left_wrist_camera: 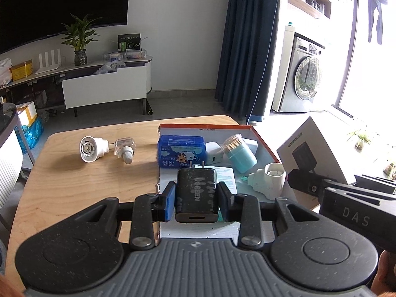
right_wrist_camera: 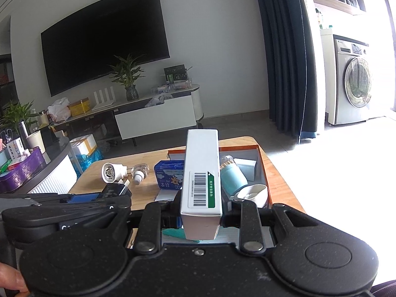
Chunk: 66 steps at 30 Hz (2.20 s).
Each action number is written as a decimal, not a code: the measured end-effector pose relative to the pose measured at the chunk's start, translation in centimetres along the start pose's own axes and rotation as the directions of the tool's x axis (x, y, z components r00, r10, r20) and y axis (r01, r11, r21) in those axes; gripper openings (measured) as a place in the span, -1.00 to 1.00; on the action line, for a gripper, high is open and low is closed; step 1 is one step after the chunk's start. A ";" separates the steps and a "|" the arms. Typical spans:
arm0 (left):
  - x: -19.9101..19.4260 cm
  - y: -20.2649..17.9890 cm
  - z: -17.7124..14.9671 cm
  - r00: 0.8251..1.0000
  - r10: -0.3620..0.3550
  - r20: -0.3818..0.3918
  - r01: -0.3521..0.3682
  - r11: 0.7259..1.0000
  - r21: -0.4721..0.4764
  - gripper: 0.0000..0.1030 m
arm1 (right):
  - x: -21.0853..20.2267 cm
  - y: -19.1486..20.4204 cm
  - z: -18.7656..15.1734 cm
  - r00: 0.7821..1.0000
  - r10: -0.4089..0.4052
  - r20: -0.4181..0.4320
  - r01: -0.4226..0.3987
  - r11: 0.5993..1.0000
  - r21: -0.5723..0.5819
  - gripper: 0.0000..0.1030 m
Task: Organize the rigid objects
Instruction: 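Carry the black charger and white boxed device over the white tray, then lower both items into the tray and open both tools to release, then withdraw both tools toward the white plug socket and glass bottle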
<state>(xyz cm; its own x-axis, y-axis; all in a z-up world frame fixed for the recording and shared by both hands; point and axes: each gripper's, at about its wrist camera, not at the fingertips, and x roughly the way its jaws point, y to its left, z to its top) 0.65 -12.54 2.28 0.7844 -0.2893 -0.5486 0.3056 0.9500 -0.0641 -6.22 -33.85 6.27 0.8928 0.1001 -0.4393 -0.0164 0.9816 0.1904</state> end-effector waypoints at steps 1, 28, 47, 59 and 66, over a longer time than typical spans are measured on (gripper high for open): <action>0.1 -0.1 0.0 1.000 -0.003 -0.002 0.003 1.000 0.003 -0.31 | 0.0 -0.1 0.0 1.000 -0.002 -0.002 0.002 1.000 0.004 -0.38; 2.9 -2.9 -0.4 0.996 -0.068 -0.059 0.070 0.997 0.036 -0.31 | 2.2 -2.3 -0.8 0.996 -0.086 -0.038 0.088 0.995 0.046 -0.37; 4.5 -3.7 -0.7 0.984 -0.141 -0.109 0.145 0.989 0.030 -0.26 | 2.1 -3.9 -1.0 0.993 -0.116 0.005 0.115 0.988 0.102 -0.10; 4.0 -2.1 0.1 0.991 -0.077 -0.109 0.077 0.997 -0.001 0.00 | 2.0 -3.1 -0.6 0.996 -0.083 0.014 0.082 0.993 0.081 0.07; 3.4 -0.2 0.8 0.994 -0.010 -0.110 0.009 1.000 -0.014 0.45 | 2.4 -1.8 0.0 0.998 -0.065 0.011 0.064 0.996 0.059 0.51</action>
<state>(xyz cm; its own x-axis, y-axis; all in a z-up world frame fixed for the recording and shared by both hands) 3.67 -13.81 1.06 0.7172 -0.2843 -0.6362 0.3046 0.9491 -0.0806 -3.99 -35.37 4.89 0.8967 0.0343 -0.4414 0.0678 0.9746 0.2136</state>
